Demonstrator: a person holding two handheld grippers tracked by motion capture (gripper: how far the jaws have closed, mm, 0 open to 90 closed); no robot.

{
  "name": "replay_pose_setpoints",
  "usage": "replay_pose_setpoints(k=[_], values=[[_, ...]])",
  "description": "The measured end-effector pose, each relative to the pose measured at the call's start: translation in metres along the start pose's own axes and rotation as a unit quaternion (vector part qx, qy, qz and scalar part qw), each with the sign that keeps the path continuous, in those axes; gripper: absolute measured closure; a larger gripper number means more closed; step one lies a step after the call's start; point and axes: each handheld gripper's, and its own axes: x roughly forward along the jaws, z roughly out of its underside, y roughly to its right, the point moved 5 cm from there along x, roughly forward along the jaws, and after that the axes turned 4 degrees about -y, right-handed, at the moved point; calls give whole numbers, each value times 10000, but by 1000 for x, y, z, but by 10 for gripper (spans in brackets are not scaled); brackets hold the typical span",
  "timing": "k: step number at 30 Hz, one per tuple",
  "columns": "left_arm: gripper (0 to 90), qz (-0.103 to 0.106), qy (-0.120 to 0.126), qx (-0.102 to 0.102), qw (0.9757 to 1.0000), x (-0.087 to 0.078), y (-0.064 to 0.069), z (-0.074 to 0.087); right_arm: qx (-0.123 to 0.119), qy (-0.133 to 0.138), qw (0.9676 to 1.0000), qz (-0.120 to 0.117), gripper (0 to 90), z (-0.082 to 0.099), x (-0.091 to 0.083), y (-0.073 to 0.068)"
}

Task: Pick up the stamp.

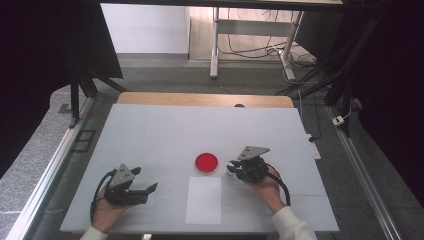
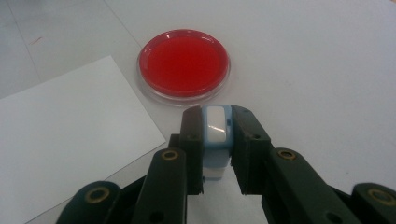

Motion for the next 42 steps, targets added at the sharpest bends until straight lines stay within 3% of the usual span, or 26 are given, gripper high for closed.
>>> replay_pose_setpoints(k=[9, 29, 42], values=[[181, -15, -16, 1, 10000, 0, -1, 1, -24, 64, 9999, 90, 747, -1, -3, 2], [184, -56, -55, 20, 10000, 4, -2, 1, 213, 575, 9981, 12, 747, -9, -28, 6], [185, -101, -27, -5, 9999, 4, -2, 1, 362, 1040, 9938, -127, 747, -21, -46, 0]])
